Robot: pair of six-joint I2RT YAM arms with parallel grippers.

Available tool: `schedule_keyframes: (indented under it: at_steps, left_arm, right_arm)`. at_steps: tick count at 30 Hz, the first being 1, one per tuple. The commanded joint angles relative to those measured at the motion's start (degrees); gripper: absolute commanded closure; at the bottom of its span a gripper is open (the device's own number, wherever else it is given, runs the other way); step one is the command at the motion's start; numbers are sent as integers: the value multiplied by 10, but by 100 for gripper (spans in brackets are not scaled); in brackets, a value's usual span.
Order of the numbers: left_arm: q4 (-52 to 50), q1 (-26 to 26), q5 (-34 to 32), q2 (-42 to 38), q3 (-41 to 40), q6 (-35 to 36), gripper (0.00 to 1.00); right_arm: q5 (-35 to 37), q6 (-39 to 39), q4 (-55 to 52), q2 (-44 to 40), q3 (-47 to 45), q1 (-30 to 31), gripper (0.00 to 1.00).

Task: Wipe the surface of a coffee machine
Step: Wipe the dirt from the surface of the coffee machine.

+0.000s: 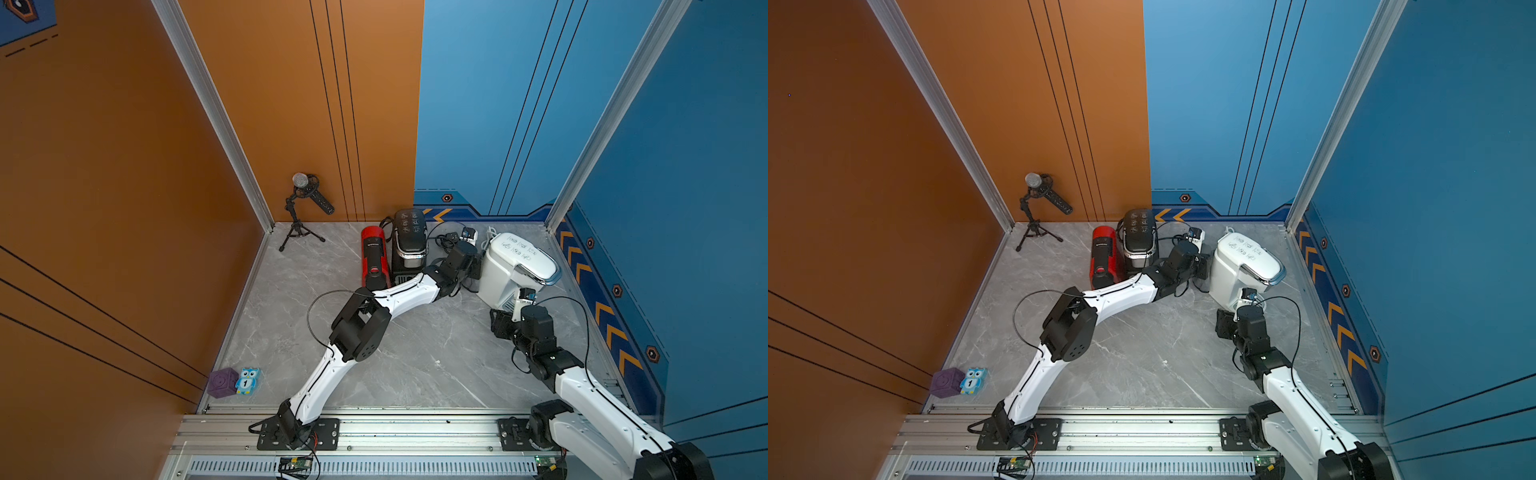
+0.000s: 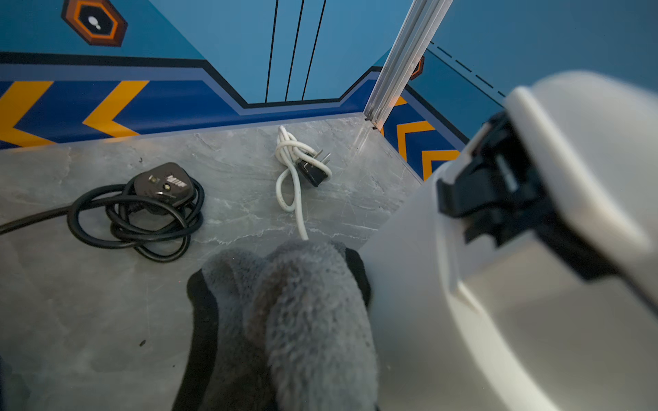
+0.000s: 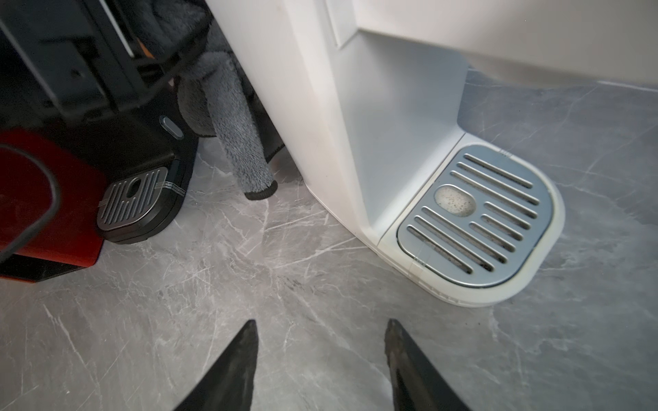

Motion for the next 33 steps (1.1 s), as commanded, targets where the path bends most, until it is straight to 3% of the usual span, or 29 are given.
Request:
schedule_keyframes:
  at_steps: [1,21,33]
  left_arm:
    - [0,-23,57,22,-14,-12,100]
    - [1,-10,35,-109,43,70,100]
    - [0,-6,29,-61,15,38,100]
  right_arm:
    - [13,-2,3,4,14,3,42]
    - [15,-3,-1,1,15,4,42]
    - [17,-4,-3,-2,15,4,42]
